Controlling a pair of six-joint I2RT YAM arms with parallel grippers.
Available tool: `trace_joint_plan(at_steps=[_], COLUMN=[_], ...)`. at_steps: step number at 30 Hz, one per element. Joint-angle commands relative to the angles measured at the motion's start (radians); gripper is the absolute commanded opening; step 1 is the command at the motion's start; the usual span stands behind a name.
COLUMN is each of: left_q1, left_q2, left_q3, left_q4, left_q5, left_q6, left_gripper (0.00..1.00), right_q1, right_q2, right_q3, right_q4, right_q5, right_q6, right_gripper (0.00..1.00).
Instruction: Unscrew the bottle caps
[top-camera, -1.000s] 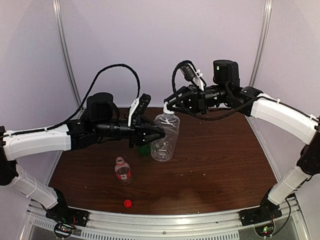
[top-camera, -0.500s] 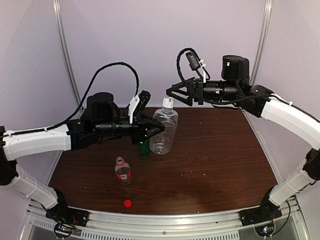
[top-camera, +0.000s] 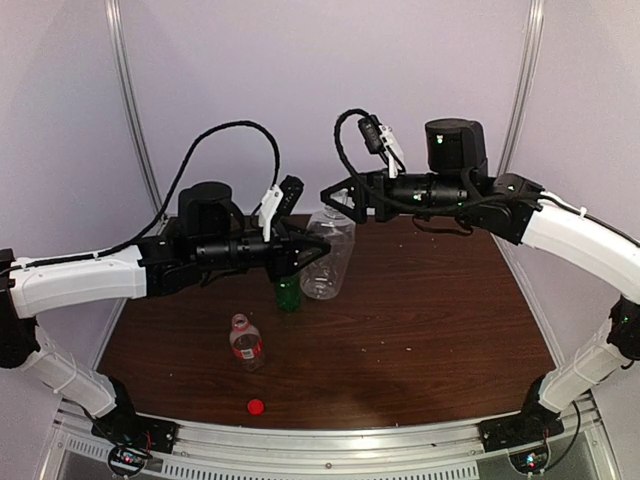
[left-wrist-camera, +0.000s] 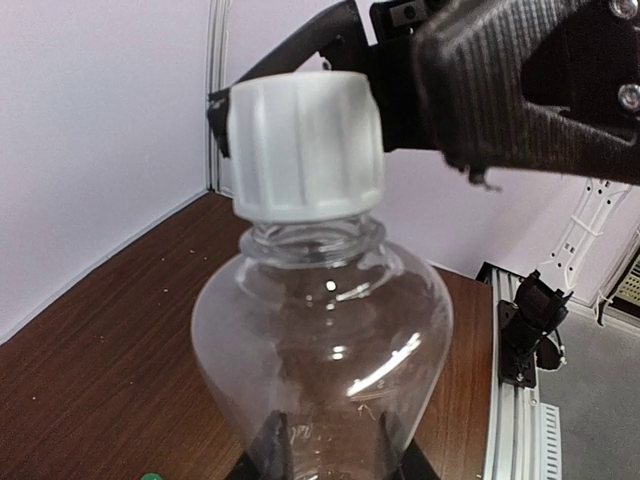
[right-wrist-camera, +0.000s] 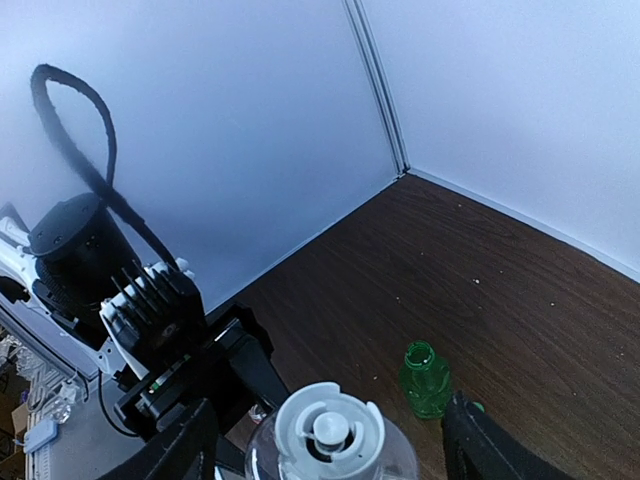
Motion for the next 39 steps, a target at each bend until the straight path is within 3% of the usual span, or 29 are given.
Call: trace_joint_plan(at_steps=[1, 11, 17, 20, 21, 28, 32, 37, 39], left_q1=[-0.004, -0.004, -0.004, -0.003, -0.004, -0.004, -0.002, -0.003, -0.003], left_q2=[0.005, 0.000, -0.008, -0.014, -0.022, -0.054, -0.067, -0.060, -0.056], left_q3=[0.039, 0.033, 0.026, 0.020, 0.016, 0.004, 0.003, 0.002, 0.002], left_q4=[0.042, 0.037, 0.037, 0.041, 0.043, 0.056, 0.061, 0.067, 0.069], left_q5=[-0.035, -0.040, -0.033, 0.007, 0.065, 0.320, 0.406, 0.473, 0.485], left_q6=[-0.010, -0.004, 0.000, 0.012, 0.034, 0.077, 0.080, 0.074, 0.073], left_gripper=[0.08, 0.08, 0.08, 0.08, 0.08, 0.09, 0.09, 0.09, 0.09], right_q1=[0.010, 0.012, 0.010, -0.006, -0.032, -0.103, -0.127, -0.142, -0.144], right_q2=[0.012, 0.022, 0.018, 0.015, 0.013, 0.019, 0.041, 0.070, 0.077], right_q3=[0.037, 0.035, 0.019, 0.007, -0.004, -0.021, -0.017, -0.001, 0.004], right_q4=[-0.020, -0.008, 0.006, 0.023, 0.049, 0.074, 0.072, 0.074, 0.073], right_q5=[0.066, 0.047, 0.011, -0.066, -0.213, -0.623, -0.838, -0.934, -0.956], right_q6=[0.006, -0.007, -0.044, -0.089, -0.132, -0.280, -0.341, -0.341, -0.339], right_gripper=[0.73, 0.45, 0.33, 0.22, 0.18, 0.14, 0.18, 0.21, 0.28])
